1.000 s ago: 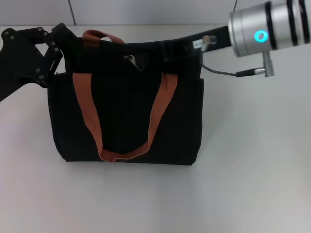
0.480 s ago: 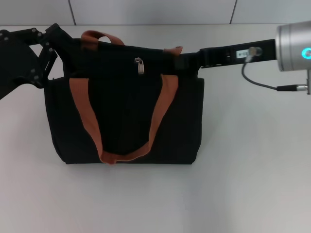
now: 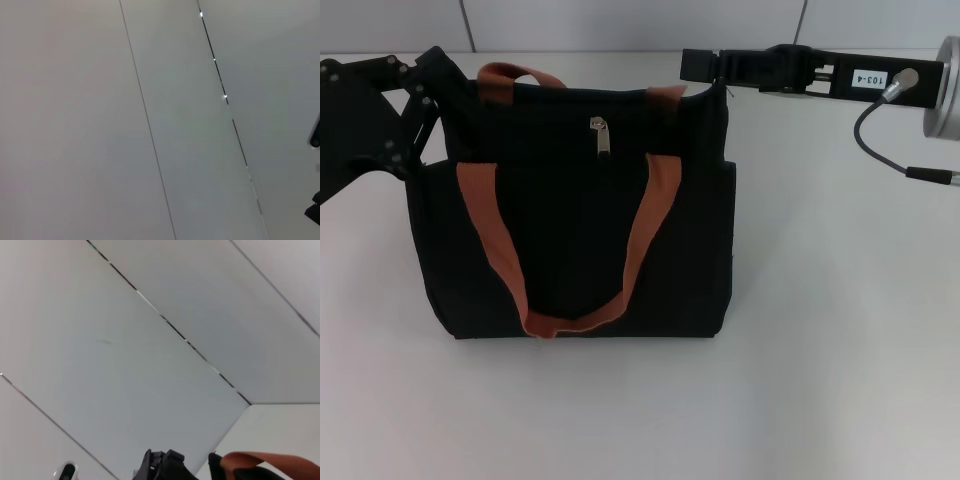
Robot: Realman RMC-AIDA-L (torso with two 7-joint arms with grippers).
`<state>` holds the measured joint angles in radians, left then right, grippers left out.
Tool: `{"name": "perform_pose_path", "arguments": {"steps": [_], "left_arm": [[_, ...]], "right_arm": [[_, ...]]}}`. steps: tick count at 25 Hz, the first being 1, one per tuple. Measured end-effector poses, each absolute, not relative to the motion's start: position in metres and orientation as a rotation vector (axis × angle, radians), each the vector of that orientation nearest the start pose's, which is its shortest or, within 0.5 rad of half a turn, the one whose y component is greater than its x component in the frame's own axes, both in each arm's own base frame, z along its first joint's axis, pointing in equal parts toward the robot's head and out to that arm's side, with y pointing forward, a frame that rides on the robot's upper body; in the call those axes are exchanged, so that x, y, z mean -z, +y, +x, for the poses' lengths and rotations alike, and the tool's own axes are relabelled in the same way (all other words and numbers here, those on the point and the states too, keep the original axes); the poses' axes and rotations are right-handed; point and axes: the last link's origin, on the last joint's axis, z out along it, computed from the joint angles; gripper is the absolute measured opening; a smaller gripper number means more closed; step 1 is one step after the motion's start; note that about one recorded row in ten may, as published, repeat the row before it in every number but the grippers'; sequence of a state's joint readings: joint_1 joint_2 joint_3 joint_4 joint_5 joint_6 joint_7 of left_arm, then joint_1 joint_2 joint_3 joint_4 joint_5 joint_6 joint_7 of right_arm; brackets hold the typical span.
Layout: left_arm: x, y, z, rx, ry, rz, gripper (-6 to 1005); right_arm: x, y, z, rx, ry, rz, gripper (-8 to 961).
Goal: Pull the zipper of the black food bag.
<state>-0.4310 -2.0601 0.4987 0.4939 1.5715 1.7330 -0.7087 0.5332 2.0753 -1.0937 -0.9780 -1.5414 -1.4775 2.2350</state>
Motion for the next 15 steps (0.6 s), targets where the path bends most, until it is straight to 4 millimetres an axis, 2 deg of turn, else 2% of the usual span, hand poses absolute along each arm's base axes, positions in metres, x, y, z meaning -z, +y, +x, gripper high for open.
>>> {"name": "perform_pose_path", "arguments": {"steps": [3,5,6,10,14,15], "left_arm": [[-0.051,0.309,-0.270,1.052,0.030,-2.165,22],[-0.050,0.310,-0.269,1.056,0.032,-2.167,22],[-0.050,0.310,-0.269,1.056,0.032,-2.167,22],[-0.050,0.311,-0.268,1.057,0.034,-2.168,22],[-0.050,0.312,-0.268,1.057,0.035,-2.167,22],[-0.050,0.312,-0.268,1.057,0.034,-2.167,22]], "right_arm": [[-0.015,0.362,0.142,-1.069,1.262,-2.717,95],[-0.004,0.368,0.133,-0.959,1.284,-2.784,148],[-0.004,0.368,0.133,-0.959,1.284,-2.784,175],[0.012,0.376,0.123,-0.693,1.360,-2.828,297],[0.012,0.380,0.119,-0.647,1.379,-2.807,464],[0.013,0.383,0.118,-0.634,1.385,-2.798,465]]}}
